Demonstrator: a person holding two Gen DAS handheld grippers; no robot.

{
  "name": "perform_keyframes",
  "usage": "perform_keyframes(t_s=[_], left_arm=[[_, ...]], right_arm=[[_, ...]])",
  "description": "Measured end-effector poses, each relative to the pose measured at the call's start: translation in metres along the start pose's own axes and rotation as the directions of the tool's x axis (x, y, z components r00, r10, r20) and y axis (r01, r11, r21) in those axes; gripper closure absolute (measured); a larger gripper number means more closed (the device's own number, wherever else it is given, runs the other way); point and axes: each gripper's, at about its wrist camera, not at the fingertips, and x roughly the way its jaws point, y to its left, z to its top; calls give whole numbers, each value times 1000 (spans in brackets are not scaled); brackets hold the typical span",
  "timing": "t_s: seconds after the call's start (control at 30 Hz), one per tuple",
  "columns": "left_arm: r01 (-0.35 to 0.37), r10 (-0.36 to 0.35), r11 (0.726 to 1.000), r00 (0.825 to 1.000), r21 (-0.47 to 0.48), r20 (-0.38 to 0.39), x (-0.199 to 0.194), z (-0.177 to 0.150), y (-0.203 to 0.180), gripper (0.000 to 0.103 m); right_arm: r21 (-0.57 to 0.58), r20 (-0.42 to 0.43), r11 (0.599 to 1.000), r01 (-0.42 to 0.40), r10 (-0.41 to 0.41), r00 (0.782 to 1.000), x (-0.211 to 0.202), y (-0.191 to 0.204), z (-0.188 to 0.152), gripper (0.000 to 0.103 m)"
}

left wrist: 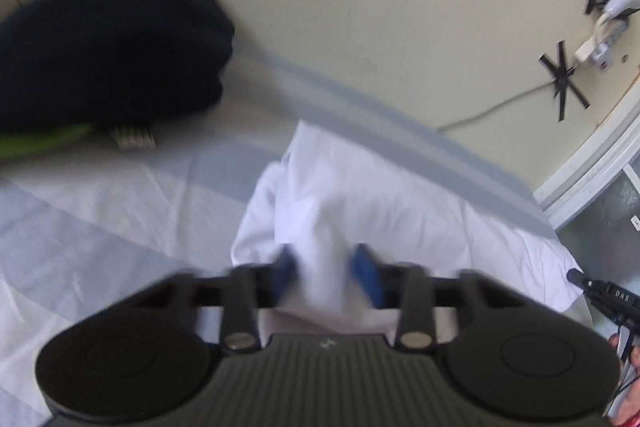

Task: Fold small clothes
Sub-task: 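Grasp the shirt collar with the left gripper while the right gripper grasps the shirt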

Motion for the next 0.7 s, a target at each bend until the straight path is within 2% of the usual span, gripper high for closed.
perform_keyframes(t_s=[0.03,0.1,0.2,0.27,0.33,0.4,0.43,0.47,0.5,0.6,0.63,0.7], left_arm=[[0,0,1000,1000,-15,-8,2,1,4,95],[12,-11,999,1000,-38,23,-9,4,14,95],[4,0,998,999,-69,49,-23,11,33,95],[3,-1,998,1000,-66,26,-17,10,35,94],[-55,55,998,998,-21,4,-3,5,26,90],[-99,99,994,995,37,0,1,-4,16,76],[-104,104,993,995,55,11,-2,-8,14,72],[-105,104,992,994,65,30,-8,-11,12,65],[-107,104,992,993,60,59,-18,-13,13,63],[-103,97,994,981,24,167,-49,-16,12,61],[-83,77,996,978,24,195,-57,-15,9,61],[-28,16,998,974,48,228,-63,-15,-7,57]], right_arm=[[27,-35,1000,-9,10,999,4,0,-3,93],[-4,-9,1000,-12,12,1000,-6,9,-14,94],[13,41,999,-46,46,998,-40,8,-27,94],[12,46,1000,-7,7,999,-46,5,-38,94],[9,-10,999,44,-43,999,-30,-1,-49,93],[-27,-51,995,100,-101,994,-13,-2,-61,79],[-51,-25,992,117,-118,993,-13,2,-61,75],[-78,-9,987,139,-141,990,-16,7,-58,65],[-101,30,983,150,-148,989,-23,11,-55,61],[-132,154,982,136,-115,981,-46,21,-40,61],[-149,170,984,100,-75,983,-51,26,-36,61],[-213,134,977,-23,53,990,-48,45,-33,61]])
